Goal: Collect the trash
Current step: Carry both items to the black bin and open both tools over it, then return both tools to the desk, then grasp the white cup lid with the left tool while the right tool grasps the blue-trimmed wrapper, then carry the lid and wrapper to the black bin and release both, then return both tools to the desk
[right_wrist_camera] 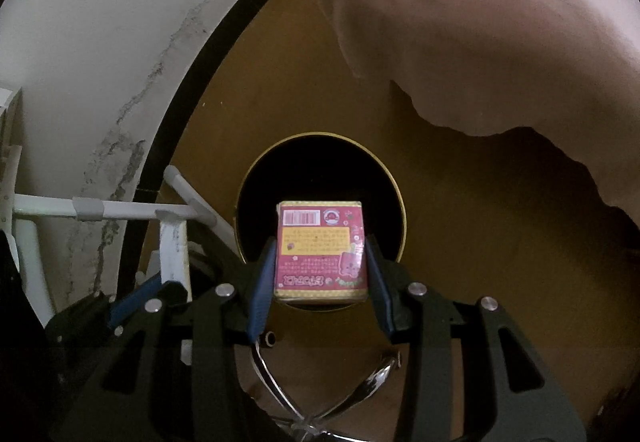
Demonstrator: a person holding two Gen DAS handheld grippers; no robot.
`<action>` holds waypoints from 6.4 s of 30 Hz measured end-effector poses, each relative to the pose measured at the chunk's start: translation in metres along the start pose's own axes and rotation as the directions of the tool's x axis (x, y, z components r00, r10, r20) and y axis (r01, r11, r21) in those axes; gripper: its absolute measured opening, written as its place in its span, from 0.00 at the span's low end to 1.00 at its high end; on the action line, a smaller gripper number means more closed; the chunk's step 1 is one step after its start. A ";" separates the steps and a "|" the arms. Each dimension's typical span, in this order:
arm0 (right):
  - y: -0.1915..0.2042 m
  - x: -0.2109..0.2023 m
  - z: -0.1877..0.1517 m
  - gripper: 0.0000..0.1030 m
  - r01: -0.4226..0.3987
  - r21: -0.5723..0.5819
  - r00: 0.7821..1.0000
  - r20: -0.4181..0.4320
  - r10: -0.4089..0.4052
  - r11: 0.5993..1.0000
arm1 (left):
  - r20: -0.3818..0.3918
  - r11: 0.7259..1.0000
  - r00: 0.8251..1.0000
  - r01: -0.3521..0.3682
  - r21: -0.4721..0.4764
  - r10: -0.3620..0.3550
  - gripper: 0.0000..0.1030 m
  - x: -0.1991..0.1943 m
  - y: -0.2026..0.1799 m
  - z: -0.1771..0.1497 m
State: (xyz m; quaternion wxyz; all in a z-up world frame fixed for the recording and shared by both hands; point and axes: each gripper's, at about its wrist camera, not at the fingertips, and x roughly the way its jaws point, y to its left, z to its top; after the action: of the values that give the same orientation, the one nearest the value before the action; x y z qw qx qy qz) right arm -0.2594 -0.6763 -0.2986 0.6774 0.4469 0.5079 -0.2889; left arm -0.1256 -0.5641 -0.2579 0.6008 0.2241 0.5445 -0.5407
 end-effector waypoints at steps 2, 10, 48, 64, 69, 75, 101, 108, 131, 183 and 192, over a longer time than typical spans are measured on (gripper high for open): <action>0.002 0.001 0.001 0.41 0.001 -0.007 1.000 0.005 -0.001 1.000 | 0.000 1.000 1.000 0.002 0.014 -0.002 0.10 -0.001 -0.003 0.001; 0.012 -0.030 0.002 0.78 -0.021 -0.029 0.993 0.112 0.025 0.999 | 0.026 0.996 0.999 -0.037 0.076 0.035 0.44 -0.012 -0.009 -0.006; 0.600 -0.160 -0.271 0.88 -0.060 -0.994 0.878 -0.009 0.479 0.091 | 0.246 0.508 0.673 -0.223 -0.832 0.697 0.93 -0.489 0.252 -0.388; 0.639 -0.136 -0.279 0.20 -0.064 -0.997 0.895 -0.042 0.443 0.034 | 0.176 0.478 0.738 -0.218 -0.851 0.651 0.93 -0.494 0.304 -0.380; 0.611 -0.178 -0.264 0.20 -0.134 -0.984 0.834 -0.046 0.550 0.120 | 0.084 0.485 0.726 -0.364 -0.795 0.683 0.93 -0.485 0.321 -0.359; 0.569 -0.204 -0.250 0.20 -0.179 -0.967 0.811 -0.039 0.583 0.184 | 0.010 0.460 0.693 -0.467 -0.756 0.721 0.93 -0.475 0.333 -0.345; 0.326 -0.254 -0.113 0.20 0.109 -0.582 0.731 0.596 0.331 0.806 | 0.320 0.620 0.569 -0.475 -0.624 0.758 0.29 -0.503 0.190 -0.238; 0.211 -0.231 -0.074 0.20 0.191 -0.296 0.750 0.660 0.055 0.936 | 0.519 0.905 0.742 -0.369 -0.209 0.423 0.29 -0.390 0.056 -0.108; 0.047 -0.062 -0.032 0.20 0.207 -0.047 0.966 0.167 -0.196 0.977 | 0.161 0.980 0.985 -0.093 0.176 0.065 0.29 -0.074 -0.047 -0.006; 0.436 -0.187 -0.208 0.77 -0.098 -0.893 0.867 0.141 0.479 0.439 | 0.353 0.734 0.744 -0.261 -0.627 0.567 0.93 -0.441 0.175 -0.271; 0.547 -0.165 -0.242 0.77 -0.095 -0.942 0.889 0.064 0.452 0.321 | 0.251 0.509 0.713 -0.170 -0.844 0.655 0.93 -0.481 0.258 -0.391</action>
State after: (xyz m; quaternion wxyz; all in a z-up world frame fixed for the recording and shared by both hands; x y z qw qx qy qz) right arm 0.0466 -0.2318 0.0080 0.9197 0.0197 0.3800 0.0973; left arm 0.0295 0.0475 -0.0282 0.8791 -0.0894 0.4515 -0.1238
